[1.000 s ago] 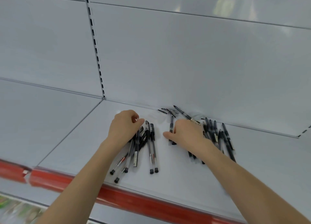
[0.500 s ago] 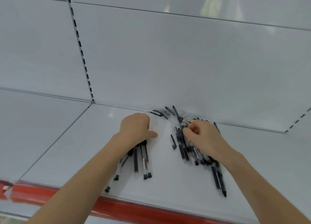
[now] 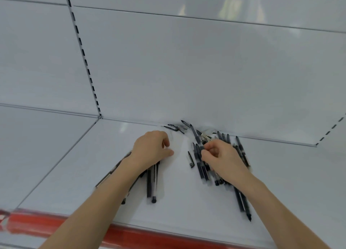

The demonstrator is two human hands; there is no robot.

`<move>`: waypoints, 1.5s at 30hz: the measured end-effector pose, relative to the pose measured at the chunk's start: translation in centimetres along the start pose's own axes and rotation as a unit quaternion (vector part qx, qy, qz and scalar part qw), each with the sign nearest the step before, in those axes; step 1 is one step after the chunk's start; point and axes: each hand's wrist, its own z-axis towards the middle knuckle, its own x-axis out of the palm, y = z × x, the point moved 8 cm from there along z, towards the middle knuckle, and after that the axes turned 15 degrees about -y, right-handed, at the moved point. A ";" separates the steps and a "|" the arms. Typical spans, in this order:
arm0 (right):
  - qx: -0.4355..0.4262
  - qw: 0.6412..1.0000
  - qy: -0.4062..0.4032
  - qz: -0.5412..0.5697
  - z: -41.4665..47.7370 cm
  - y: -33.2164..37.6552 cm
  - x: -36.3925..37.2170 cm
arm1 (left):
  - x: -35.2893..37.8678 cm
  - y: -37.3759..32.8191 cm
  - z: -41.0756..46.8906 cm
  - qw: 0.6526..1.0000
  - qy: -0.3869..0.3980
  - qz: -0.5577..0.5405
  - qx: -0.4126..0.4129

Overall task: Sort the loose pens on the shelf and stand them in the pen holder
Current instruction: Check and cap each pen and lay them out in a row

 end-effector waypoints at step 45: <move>-0.127 0.979 -0.036 0.155 -4.4 6.7 -2.6 | -4.7 -1.6 -2.7 0.703 -0.089 -0.679 -0.192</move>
